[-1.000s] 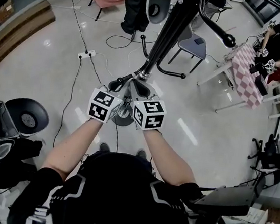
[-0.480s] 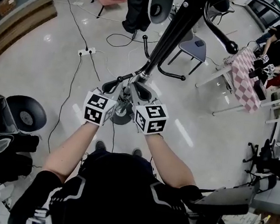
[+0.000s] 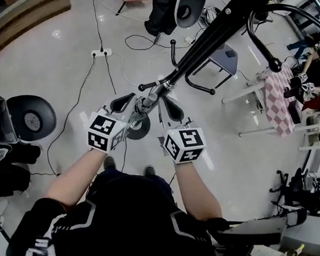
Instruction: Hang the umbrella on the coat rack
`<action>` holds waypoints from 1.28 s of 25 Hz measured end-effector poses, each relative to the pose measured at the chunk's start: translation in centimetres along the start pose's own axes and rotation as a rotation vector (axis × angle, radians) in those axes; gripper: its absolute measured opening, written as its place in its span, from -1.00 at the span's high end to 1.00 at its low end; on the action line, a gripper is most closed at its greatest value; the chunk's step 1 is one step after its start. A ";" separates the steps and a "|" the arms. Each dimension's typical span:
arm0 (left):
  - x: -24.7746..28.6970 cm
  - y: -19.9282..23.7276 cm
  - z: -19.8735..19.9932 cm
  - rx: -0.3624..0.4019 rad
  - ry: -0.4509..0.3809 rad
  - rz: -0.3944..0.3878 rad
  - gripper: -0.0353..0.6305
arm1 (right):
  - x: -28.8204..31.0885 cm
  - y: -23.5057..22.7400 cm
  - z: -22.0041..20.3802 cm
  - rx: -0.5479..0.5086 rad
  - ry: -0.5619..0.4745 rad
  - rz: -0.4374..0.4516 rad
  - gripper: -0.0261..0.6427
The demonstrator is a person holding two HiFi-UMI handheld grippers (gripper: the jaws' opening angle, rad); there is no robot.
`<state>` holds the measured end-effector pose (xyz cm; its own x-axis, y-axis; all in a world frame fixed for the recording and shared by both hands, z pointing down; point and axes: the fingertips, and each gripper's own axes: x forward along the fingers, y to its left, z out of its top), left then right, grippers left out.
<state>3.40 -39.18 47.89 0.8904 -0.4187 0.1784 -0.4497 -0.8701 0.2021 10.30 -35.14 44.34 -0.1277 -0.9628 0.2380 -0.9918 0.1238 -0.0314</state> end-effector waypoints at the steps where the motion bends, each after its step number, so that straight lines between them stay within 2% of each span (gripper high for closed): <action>1: -0.3 -0.3 0.3 0.000 -0.011 0.009 0.86 | -0.4 0.0 0.4 -0.003 -0.010 0.015 0.89; 10: -3.7 -4.4 2.3 0.021 -0.060 0.198 0.86 | -4.0 -0.8 1.9 -0.048 -0.047 0.211 0.90; 23: -4.6 -10.1 3.6 0.021 -0.100 0.411 0.86 | -7.8 -2.9 3.8 -0.060 -0.100 0.398 0.90; 28: -6.2 -11.3 4.5 0.046 -0.108 0.465 0.86 | -8.5 -2.5 3.9 -0.058 -0.102 0.413 0.90; 32: -7.5 -11.4 5.0 0.045 -0.114 0.458 0.86 | -8.8 -1.8 4.4 -0.054 -0.106 0.383 0.90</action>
<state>2.20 -27.46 39.41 0.6043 -0.7858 0.1317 -0.7966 -0.5985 0.0847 13.21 -27.92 38.06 -0.4902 -0.8637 0.1176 -0.8715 0.4882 -0.0471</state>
